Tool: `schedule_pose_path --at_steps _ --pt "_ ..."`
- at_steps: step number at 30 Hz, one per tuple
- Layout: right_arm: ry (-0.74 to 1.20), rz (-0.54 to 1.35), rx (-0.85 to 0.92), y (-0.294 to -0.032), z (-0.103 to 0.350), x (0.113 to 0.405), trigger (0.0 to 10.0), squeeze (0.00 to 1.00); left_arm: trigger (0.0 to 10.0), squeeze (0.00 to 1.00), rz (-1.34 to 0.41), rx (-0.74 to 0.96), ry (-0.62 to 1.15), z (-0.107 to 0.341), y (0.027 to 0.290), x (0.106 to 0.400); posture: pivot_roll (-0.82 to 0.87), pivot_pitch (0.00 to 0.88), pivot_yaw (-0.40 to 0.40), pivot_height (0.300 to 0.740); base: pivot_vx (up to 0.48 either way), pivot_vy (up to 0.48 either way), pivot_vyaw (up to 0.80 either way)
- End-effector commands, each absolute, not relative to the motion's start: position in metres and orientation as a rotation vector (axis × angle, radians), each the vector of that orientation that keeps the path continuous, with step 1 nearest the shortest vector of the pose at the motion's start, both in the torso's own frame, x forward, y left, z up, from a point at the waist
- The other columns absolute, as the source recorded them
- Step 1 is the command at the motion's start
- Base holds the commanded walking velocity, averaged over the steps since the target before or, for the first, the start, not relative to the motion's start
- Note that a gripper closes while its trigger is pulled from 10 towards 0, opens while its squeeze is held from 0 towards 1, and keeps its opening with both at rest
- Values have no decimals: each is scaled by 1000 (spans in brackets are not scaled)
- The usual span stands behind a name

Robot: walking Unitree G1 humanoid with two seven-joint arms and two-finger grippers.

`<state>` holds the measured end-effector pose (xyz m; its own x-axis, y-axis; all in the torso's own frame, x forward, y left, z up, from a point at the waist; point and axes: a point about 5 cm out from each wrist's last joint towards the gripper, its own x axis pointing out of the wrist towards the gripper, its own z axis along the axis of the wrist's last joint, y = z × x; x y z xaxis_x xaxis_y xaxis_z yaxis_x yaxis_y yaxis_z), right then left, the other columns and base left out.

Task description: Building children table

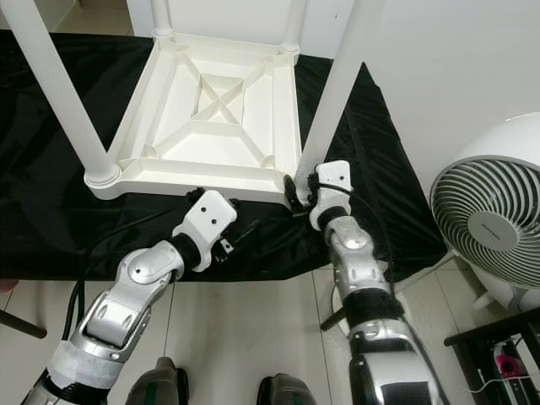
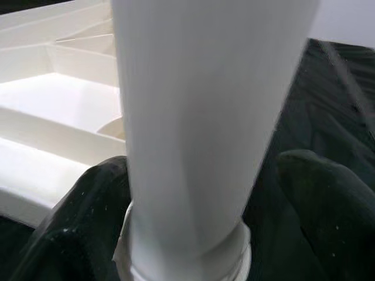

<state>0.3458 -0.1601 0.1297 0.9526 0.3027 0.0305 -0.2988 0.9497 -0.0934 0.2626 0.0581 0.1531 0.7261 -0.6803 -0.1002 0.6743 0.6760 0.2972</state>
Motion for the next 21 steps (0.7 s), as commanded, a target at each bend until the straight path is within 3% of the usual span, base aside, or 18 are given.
schedule_pose_path --at_steps 1,2,7,10,18,19,21 --pt "-16 316 -76 -166 126 346 10000 1000 10000 0 -724 325 -20 151 58 263 46 24 -77 740 0 0 0" --pt "5 422 -98 -165 124 344 10000 0 10000 0 -730 329 -23 152 58 264 41 19 -69 740 0 0 0" --pt "22 512 -119 -163 121 342 10000 0 10000 0 -735 332 -25 152 57 264 41 19 -69 740 0 0 0" --pt "56 668 -187 -159 118 342 10000 0 10000 0 -738 337 -29 154 58 265 52 12 -63 740 0 0 0" --pt "74 710 -226 -158 122 352 10000 0 10000 0 -734 341 -29 154 59 265 62 10 -65 740 0 0 0" --pt "78 716 -235 -158 123 354 8235 0 10000 0 -731 342 -29 154 60 264 69 12 -67 740 0 0 0" --pt "78 716 -235 -158 123 354 8235 0 10000 0 -731 342 -29 154 60 264 69 12 -67 740 0 0 0"
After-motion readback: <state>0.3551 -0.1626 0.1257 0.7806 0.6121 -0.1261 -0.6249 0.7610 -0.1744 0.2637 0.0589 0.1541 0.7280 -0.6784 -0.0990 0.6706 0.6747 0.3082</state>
